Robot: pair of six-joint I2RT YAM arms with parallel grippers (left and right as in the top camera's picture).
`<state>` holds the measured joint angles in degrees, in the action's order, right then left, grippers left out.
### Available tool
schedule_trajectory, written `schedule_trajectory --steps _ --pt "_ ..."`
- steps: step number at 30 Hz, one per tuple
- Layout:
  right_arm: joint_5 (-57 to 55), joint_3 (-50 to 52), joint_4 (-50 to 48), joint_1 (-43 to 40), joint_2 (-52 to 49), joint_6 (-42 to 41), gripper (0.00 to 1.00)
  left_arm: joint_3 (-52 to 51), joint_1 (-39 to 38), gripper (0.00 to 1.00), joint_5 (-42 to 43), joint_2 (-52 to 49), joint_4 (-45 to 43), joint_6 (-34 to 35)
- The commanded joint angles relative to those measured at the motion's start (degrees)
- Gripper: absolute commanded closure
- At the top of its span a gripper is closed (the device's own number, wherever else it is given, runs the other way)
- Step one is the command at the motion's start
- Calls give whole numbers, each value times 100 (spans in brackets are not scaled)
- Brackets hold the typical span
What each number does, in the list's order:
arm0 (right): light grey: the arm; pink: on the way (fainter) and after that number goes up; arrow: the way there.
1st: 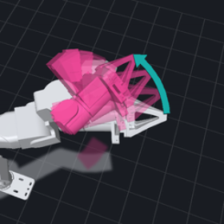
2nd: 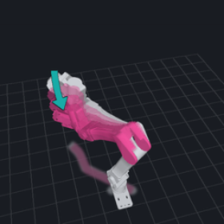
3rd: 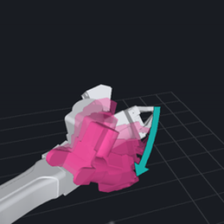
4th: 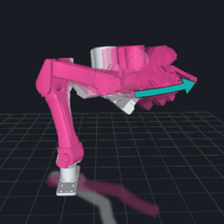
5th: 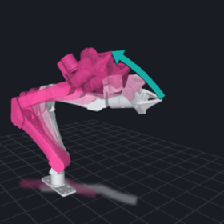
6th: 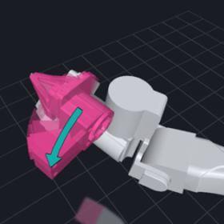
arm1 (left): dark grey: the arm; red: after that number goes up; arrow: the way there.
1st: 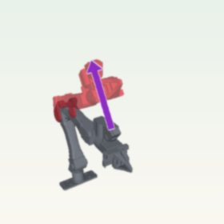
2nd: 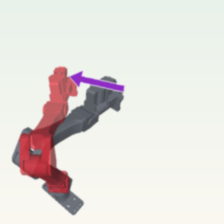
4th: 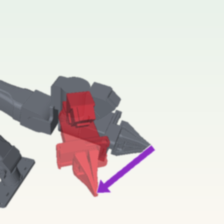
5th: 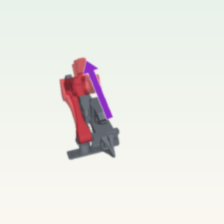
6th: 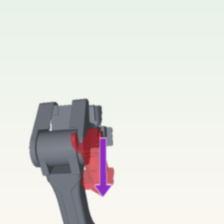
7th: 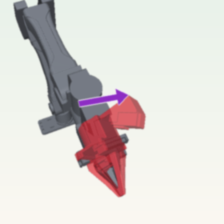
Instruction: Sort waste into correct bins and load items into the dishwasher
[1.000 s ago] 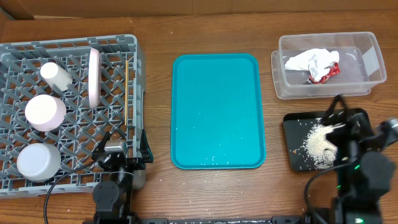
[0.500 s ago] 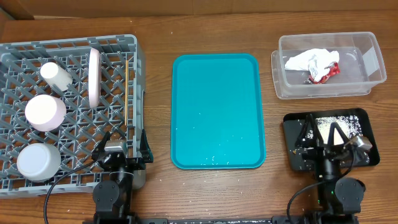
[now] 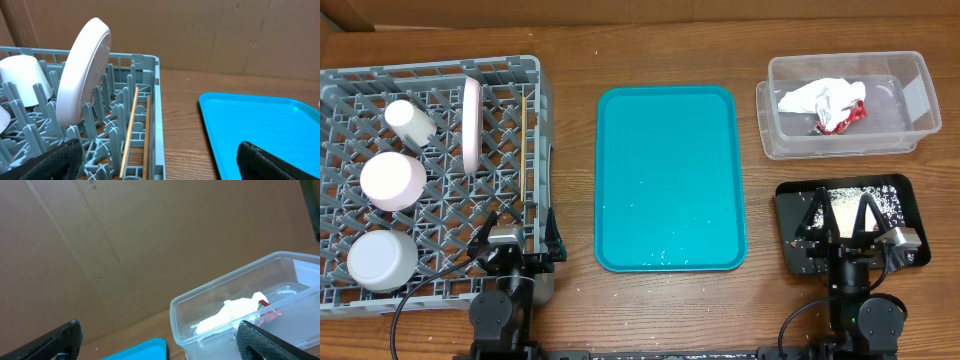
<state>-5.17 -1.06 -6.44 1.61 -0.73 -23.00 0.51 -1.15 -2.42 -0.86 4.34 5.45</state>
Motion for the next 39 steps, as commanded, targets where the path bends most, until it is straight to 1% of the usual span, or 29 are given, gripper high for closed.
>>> schedule_trajectory --steps 1,5,6,9,12,39 --pt "-120 61 223 59 59 234 0 -24 -39 0 -57 61 -13 -55" --pt "-122 63 955 59 59 450 0 -24 -39 0 -59 61 -13 -55" --pt "-103 61 1102 59 59 645 0 -24 -39 0 -59 61 -13 -55" --pt "151 61 1097 59 59 1515 0 -24 -39 0 -57 61 -13 -55" --pt "186 61 1110 59 59 2039 0 -24 -39 0 -57 61 -13 -55" --pt "273 61 1108 63 57 2068 0 -24 -39 0 -57 61 -13 -55"
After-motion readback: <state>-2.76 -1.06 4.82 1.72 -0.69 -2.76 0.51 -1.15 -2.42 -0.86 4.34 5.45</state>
